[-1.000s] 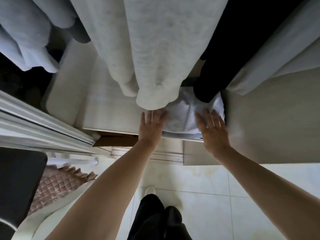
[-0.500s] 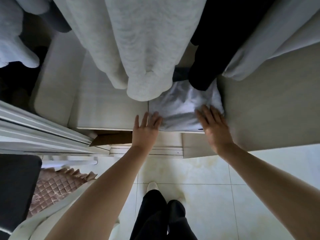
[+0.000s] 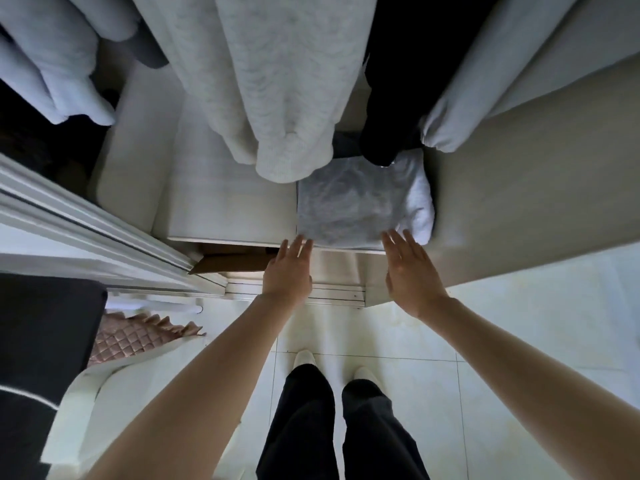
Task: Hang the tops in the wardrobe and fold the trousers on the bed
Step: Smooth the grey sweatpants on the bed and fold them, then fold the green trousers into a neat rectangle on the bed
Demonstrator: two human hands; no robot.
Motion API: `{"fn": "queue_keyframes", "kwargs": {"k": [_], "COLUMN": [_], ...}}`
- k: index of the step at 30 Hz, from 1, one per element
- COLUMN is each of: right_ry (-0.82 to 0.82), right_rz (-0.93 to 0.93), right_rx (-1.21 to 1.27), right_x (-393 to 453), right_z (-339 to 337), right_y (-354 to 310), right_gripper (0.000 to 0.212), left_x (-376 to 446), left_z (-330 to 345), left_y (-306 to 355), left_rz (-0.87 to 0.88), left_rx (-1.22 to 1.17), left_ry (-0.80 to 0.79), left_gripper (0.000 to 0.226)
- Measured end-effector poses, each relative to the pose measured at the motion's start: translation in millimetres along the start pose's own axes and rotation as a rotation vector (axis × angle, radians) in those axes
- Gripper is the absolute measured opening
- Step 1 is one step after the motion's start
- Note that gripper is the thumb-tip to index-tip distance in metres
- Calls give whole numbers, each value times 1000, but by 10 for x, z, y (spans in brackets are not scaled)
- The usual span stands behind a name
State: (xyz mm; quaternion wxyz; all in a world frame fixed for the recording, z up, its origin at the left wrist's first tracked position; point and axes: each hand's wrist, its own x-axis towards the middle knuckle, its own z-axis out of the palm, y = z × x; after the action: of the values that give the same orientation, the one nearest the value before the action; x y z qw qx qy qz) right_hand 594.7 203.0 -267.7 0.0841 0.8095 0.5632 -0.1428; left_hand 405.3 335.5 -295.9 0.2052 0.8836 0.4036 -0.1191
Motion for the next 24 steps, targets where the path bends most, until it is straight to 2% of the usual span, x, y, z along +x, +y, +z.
{"fn": "queue_keyframes", "kwargs": {"k": [5, 10, 15, 19, 24], "right_ry": [-10, -3, -51, -139, -325], "right_rz": [-120, -289, -509, -722, -945], "right_rx": [87, 187, 241, 257, 234], "right_x": [-347, -682, -1021, -1405, -2039], "right_z": [52, -35, -148, -166, -69], "right_y": [-122, -172, -171, -239, -435], "right_gripper": [65, 53, 48, 46, 43], "left_x": [-478, -1077, -1709, -2302, -3116], "left_z": [-42, 81, 378, 644, 932], "left_y": [214, 613, 1154, 1599, 2100], "left_rz": [-163, -316, -575, -819, -1073], "left_rx": [-258, -453, -624, -770, -920], "left_ry": [64, 297, 475, 635, 752], "left_gripper": [52, 40, 34, 28, 27]}}
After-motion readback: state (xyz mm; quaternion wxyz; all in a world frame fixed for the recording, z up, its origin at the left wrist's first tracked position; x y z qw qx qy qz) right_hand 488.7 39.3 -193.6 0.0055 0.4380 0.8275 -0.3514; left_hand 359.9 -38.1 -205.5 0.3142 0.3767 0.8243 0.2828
